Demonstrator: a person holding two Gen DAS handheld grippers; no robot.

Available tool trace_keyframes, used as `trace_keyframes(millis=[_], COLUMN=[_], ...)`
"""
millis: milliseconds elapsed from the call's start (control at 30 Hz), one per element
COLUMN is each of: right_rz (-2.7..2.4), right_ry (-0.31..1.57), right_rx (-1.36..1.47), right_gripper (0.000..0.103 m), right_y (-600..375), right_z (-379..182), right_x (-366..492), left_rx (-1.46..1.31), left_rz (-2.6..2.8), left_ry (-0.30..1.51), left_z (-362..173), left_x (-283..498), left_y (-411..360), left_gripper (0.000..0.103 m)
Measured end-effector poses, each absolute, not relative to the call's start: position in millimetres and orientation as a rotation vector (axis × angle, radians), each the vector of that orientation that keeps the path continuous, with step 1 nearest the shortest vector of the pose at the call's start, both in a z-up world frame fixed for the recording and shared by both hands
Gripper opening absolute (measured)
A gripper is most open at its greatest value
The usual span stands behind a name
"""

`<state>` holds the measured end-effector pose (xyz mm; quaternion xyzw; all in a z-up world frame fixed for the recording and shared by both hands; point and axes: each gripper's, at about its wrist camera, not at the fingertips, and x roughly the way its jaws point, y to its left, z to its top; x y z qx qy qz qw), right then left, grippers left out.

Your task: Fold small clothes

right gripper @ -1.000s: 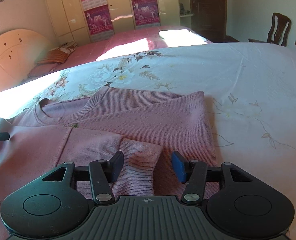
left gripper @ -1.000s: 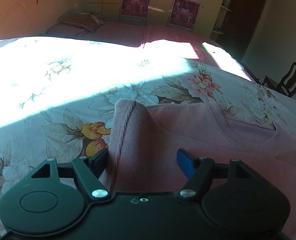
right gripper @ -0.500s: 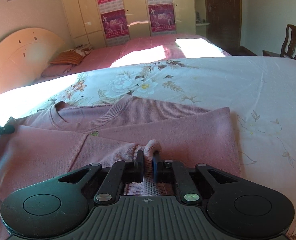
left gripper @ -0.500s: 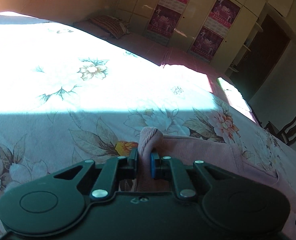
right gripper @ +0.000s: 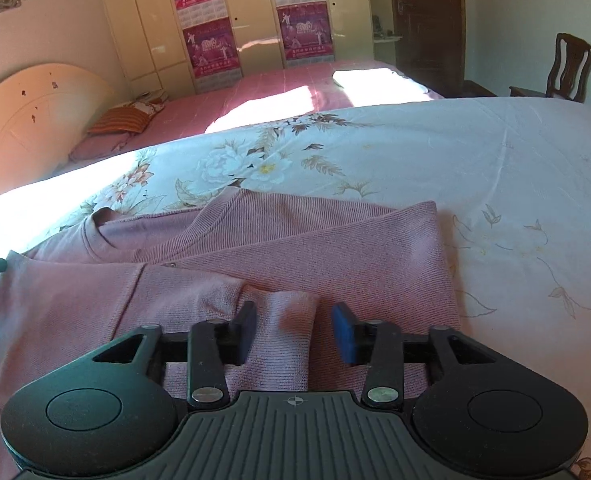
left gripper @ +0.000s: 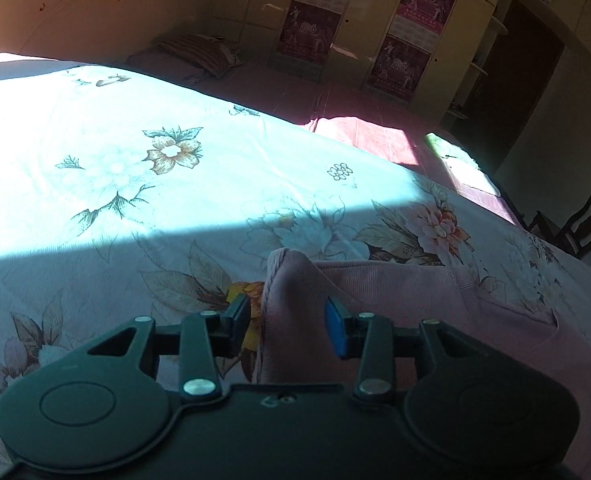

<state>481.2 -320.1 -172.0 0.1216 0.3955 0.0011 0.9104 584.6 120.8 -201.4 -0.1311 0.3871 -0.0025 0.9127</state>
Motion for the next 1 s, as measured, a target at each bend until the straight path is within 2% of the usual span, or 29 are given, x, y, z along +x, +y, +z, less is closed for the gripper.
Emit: trace_keyframes(millis=[100, 167, 200, 400, 633, 867, 1000], right_rz=[-0.002, -0.013, -0.025, -0.064, 0.014, 0.083, 0.073], right_ry=[0.833, 0.834, 0.829, 0.804, 0.788, 0.830, 0.848], right_rx=[0.225, 0.178, 0.165, 0.162, 0.183, 0.120, 0.086], right_gripper=[0.054, 0.033, 0.031, 0.031, 0.032, 0.032, 0.032], right_y=[-310.5, -305.5, -305.6, -313.9, -302.9, -268.4, -263.1], right_z=[-175.2, -176.1, -176.1, -173.4, -156.9, -169.2, -181.7], right_x=[481.2, 480.7, 480.4, 475.3, 457.5, 450.5, 451.3], left_rx=[-0.264, -0.277, -0.271, -0.234, -0.148, -0.108, -0.073], left_rz=[0.059, 0.086, 0.084, 0.103, -0.040, -0.110, -0.097], left_ry=[0.778, 0.758, 0.757, 0.738, 0.686, 0.798, 0.773], left_z=[-212.7, -215.3, -215.1, -201.7, -167.2, -201.2, -213.1], left_x=[586.4, 585.9, 586.0, 574.1, 522.0, 487.7, 480.9], left_y=[122.8, 132.3, 133.8, 131.0, 103.2, 77.8, 84.9], left_gripper=[0.033, 0.033, 0.033, 0.036, 0.037, 0.039, 0.039])
